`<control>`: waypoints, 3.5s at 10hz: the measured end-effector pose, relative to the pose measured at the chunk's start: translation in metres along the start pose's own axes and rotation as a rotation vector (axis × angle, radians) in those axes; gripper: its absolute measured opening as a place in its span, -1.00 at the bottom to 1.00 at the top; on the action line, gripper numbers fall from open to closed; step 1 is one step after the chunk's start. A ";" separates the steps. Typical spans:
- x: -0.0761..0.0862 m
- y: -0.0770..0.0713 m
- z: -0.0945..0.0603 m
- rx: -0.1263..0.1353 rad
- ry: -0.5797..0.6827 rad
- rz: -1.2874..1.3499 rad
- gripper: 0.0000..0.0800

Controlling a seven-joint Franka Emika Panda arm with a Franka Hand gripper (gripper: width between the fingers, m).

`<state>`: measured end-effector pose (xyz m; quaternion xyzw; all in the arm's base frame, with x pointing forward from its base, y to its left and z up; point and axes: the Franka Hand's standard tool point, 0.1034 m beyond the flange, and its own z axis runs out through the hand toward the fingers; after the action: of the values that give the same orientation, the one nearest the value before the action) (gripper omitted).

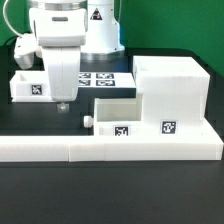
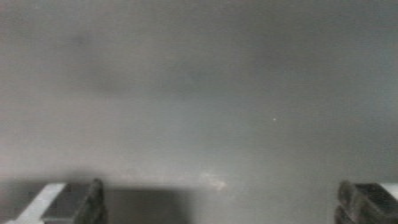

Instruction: Assemble drawer

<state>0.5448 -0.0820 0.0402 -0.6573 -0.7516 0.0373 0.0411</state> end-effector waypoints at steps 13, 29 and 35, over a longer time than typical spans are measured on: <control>0.042 0.017 0.018 0.063 0.144 0.112 0.62; 0.040 0.044 -0.001 0.057 0.083 0.043 0.62; 0.055 0.066 -0.005 0.061 0.063 0.151 0.62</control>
Offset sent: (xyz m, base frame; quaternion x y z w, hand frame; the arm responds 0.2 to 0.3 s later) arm 0.0194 0.0425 -0.0096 -0.0055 0.1569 0.0462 0.9865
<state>0.6027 -0.0189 0.0391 -0.7115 -0.6966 0.0425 0.0820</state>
